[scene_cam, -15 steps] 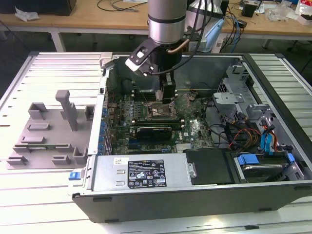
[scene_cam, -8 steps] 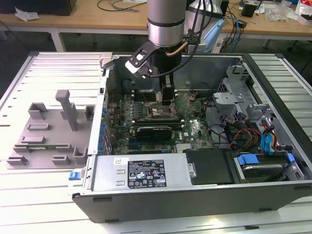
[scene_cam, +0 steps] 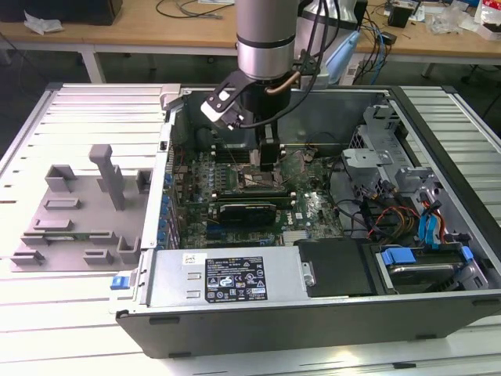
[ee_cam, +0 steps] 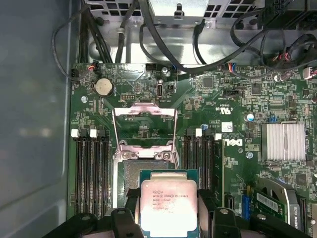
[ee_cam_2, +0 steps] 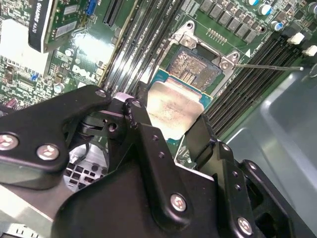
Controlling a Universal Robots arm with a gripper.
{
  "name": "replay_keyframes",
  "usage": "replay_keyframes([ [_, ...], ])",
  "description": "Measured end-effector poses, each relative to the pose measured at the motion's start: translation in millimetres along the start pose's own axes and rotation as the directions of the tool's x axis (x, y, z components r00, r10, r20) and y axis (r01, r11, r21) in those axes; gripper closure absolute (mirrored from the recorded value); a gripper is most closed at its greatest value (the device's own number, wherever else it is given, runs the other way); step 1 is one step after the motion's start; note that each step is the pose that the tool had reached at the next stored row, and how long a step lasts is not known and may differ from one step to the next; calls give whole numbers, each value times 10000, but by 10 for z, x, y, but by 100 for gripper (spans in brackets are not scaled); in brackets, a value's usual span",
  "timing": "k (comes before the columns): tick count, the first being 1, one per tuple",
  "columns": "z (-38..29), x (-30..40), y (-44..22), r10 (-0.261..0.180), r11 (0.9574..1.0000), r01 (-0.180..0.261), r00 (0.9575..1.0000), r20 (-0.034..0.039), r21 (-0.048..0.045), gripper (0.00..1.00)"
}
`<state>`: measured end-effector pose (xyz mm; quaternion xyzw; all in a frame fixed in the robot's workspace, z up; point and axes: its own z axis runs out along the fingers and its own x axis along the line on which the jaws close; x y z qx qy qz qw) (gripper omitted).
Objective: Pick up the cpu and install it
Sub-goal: 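Place the cpu into insertion slot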
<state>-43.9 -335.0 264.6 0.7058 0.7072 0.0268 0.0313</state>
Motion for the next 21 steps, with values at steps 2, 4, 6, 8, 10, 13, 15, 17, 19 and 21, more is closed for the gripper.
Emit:
replay_keyframes([
  [2,37,0,-8,-1,10000,1,10000,0,-7,45],
  [4,80,0,-26,-1,10000,1,10000,0,-54,45],
  [6,108,14,-31,-78,9999,78,10000,12,-86,45],
  [8,123,28,-33,-195,9998,196,9998,12,-92,45],
  [10,167,72,-37,-248,9996,248,9997,7,-94,45],
  [13,249,81,-44,-248,9996,248,9997,7,-93,45],
  [15,253,81,-45,-248,9996,248,9997,9,-92,45],
  [17,254,81,-45,-248,9996,248,9997,8,-92,45],
  [19,265,82,-45,-248,9996,248,9997,1,-95,45],
  [21,283,82,-47,-248,9996,248,9997,5,-93,45],
])
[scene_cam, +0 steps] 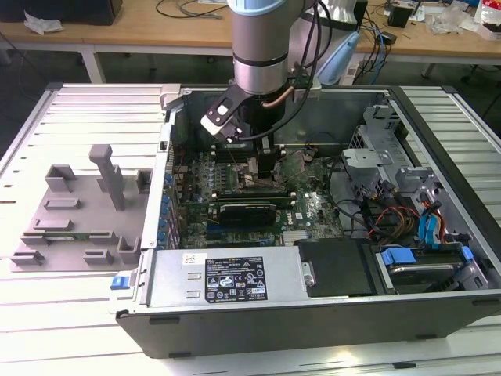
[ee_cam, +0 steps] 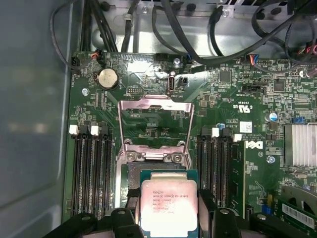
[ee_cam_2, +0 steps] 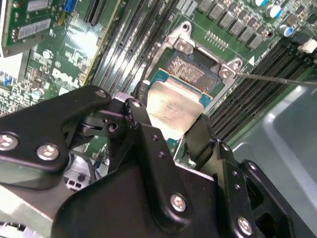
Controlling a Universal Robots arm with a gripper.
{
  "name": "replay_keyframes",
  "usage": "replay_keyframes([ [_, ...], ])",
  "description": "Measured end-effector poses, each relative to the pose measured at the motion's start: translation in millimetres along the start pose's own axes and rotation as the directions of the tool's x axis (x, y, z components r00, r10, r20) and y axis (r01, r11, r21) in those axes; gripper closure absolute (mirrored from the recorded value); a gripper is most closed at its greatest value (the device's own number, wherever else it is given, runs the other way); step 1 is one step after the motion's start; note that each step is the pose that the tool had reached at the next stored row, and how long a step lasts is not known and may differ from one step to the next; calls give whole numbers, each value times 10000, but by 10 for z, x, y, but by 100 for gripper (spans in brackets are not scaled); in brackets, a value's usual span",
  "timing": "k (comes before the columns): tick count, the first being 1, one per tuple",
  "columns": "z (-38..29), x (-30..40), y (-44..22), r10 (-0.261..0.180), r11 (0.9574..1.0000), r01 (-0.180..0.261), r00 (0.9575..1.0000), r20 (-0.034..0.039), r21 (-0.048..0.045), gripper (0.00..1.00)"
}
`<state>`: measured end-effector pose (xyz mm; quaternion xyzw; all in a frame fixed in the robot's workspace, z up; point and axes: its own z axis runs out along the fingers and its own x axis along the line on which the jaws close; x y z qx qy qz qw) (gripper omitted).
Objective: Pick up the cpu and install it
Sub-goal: 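Place the cpu into insertion slot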
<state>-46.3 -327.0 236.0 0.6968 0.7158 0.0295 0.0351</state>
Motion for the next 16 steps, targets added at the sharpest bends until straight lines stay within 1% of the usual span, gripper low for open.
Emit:
replay_keyframes([
  [2,43,13,-4,1,10000,-1,10000,1,0,45],
  [5,76,30,-6,2,10000,-2,10000,7,1,45],
  [8,113,42,-9,15,10000,-15,10000,97,2,45],
  [10,123,50,-10,21,10000,-21,9999,101,3,45],
  [12,129,91,-10,34,10000,-34,9999,103,4,45],
  [16,151,124,-11,45,10000,-45,9999,103,3,45],
])
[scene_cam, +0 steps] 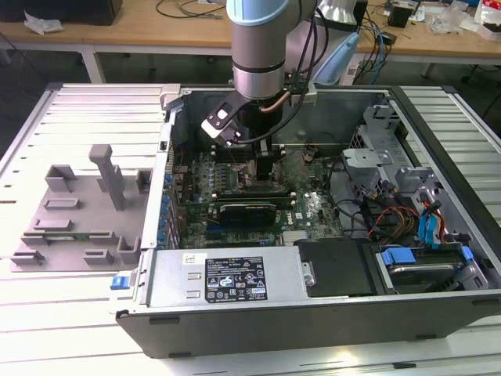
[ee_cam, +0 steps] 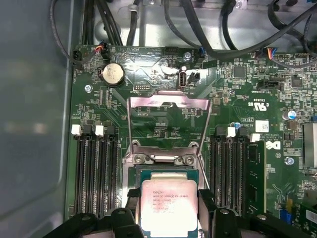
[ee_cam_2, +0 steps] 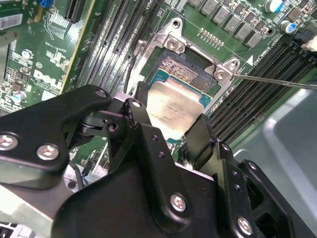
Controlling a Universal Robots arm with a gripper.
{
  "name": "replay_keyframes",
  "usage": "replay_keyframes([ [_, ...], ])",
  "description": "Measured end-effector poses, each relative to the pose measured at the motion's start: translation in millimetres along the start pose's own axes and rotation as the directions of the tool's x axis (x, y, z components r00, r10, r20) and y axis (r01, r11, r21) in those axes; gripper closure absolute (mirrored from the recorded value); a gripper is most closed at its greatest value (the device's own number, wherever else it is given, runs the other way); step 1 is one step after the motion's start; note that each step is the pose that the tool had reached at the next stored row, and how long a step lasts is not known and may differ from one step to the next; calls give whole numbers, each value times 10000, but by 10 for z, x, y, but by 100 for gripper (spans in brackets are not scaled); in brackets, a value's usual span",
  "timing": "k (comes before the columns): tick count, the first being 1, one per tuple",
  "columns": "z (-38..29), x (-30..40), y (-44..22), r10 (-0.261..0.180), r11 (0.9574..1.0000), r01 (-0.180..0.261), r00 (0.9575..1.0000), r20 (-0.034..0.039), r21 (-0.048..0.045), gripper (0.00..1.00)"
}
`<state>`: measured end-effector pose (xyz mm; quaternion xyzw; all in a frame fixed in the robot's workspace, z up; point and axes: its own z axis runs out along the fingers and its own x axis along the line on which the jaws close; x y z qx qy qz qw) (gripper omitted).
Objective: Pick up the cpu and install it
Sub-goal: 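Place the cpu into insertion slot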
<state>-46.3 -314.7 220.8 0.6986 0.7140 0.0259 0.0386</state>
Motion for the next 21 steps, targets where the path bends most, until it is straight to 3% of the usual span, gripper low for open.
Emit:
replay_keyframes([
  [7,35,17,-4,23,10000,-23,10000,2,1,45],
  [13,130,37,-28,29,10000,-29,10000,3,1,45],
  [21,149,40,-38,30,10000,-30,10000,4,1,45],
])
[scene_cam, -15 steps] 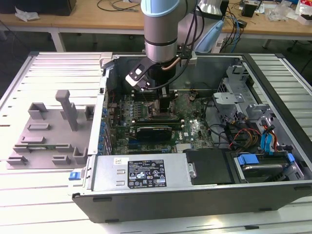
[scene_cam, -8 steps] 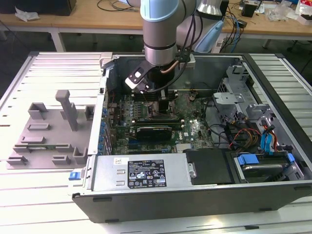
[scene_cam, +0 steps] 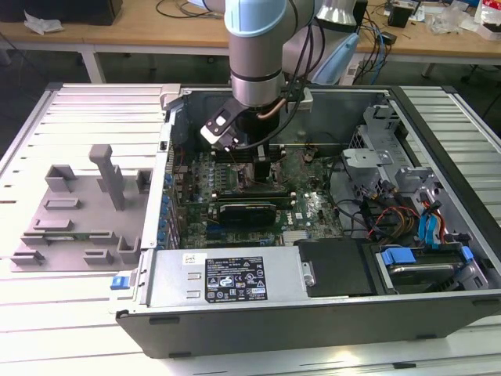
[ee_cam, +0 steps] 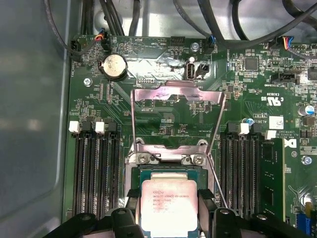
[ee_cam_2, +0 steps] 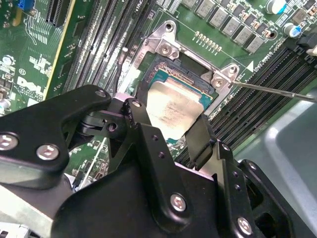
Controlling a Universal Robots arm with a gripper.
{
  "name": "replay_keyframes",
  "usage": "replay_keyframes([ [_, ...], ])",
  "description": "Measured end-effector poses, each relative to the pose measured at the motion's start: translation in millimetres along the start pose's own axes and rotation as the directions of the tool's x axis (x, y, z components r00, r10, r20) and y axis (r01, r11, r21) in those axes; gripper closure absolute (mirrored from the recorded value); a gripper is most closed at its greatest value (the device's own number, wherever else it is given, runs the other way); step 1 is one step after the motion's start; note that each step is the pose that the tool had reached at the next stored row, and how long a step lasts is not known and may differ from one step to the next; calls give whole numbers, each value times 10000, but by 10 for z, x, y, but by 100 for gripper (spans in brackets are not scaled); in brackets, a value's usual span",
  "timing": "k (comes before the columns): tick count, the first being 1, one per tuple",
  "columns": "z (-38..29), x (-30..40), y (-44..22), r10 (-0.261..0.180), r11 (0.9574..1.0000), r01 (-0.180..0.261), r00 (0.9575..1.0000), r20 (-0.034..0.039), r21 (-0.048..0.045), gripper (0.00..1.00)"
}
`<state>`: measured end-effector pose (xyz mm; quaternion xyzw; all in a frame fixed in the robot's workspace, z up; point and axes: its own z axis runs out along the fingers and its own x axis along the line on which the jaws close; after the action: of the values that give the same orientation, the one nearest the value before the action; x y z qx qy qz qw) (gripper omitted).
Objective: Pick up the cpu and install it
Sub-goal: 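Place the cpu into insertion slot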
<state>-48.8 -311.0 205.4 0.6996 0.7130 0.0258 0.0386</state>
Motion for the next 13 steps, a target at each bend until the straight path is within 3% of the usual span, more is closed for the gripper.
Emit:
replay_keyframes([
  [13,24,0,-6,-1,10000,1,10000,0,0,45],
])
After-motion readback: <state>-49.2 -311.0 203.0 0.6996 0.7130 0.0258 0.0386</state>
